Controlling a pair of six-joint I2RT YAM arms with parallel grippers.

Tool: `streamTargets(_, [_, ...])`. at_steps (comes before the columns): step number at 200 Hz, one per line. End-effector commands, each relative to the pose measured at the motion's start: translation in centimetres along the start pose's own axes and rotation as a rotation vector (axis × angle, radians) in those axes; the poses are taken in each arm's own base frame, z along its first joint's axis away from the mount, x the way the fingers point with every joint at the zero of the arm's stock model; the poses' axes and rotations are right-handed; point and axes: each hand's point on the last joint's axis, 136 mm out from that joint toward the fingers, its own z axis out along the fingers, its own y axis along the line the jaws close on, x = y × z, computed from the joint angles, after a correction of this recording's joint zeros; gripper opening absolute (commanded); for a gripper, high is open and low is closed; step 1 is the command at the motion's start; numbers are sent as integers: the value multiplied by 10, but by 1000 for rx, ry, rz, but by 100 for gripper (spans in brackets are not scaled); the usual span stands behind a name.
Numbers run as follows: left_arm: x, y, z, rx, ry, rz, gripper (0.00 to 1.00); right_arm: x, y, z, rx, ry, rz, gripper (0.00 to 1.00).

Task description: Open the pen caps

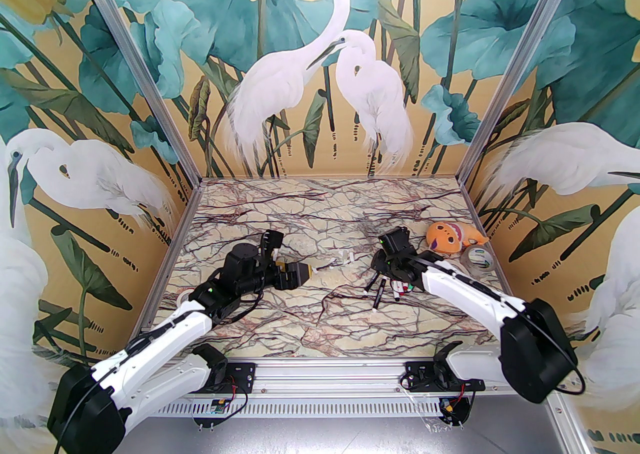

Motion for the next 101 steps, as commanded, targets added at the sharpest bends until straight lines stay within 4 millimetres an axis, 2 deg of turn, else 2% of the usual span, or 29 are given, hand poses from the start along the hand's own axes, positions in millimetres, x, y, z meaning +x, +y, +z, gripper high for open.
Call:
streamTargets(1, [-1, -17, -5, 109, -41, -27, 99, -15, -3, 6, 30, -27, 44, 37])
streamTargets(40, [6, -7, -7, 69, -38, -53, 99, -18, -5, 23, 51, -6, 51, 36])
streamTargets(101, [8, -5, -5, 65, -30, -42, 99, -16, -5, 42, 67, 25, 40, 34])
